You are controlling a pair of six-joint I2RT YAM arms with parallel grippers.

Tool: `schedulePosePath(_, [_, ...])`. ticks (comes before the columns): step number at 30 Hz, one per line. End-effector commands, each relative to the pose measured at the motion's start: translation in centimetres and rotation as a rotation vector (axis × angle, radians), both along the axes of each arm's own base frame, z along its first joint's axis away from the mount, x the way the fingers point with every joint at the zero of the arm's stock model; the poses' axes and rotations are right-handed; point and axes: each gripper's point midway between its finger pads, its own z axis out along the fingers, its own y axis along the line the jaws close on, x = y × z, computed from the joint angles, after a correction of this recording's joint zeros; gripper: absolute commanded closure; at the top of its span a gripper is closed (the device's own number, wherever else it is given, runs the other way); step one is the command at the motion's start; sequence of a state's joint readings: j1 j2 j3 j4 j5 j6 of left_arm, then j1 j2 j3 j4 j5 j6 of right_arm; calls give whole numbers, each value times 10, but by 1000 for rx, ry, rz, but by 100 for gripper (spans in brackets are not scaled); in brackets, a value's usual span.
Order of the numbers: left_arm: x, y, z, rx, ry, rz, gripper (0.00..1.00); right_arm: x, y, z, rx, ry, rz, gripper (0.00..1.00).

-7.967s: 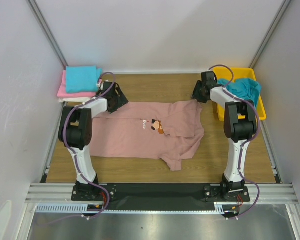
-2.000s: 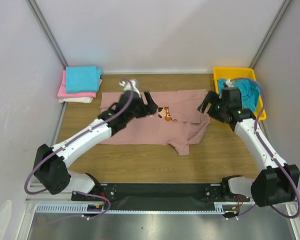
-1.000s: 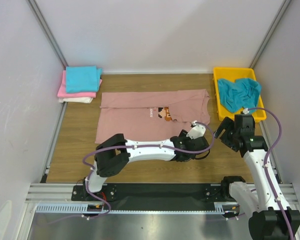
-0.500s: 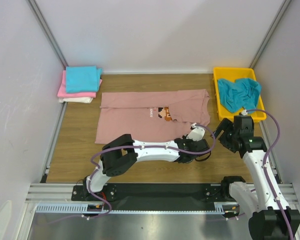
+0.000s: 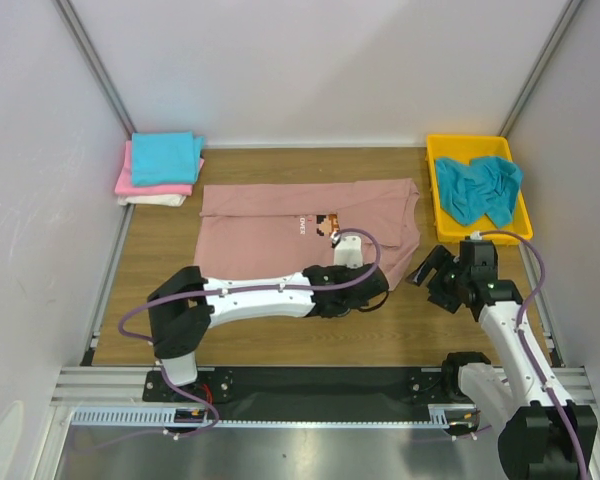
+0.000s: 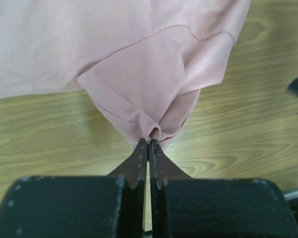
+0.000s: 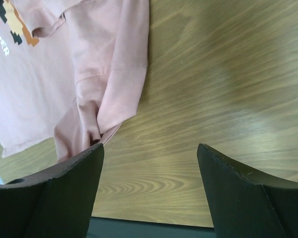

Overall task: Fold and stack the t-shirts
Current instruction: Fold the tshirt

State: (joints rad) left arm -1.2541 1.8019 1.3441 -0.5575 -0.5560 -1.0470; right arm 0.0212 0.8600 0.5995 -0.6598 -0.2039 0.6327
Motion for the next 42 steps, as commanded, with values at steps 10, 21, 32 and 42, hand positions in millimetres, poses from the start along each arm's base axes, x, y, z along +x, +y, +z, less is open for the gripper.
schedulePosePath(10, [-19,-6,-18,-156,178,71,100,2,37,-20,92,5,54,27])
schedulePosePath(21, [-21,-3,6,-258,198,38,100,13,37,-38,60,18,42,52])
schedulePosePath(32, [-28,2,8,-290,224,2,100,33,34,-41,30,2,17,55])
schedulePosePath(42, [-31,7,11,-311,223,-11,100,58,41,-16,37,-57,34,70])
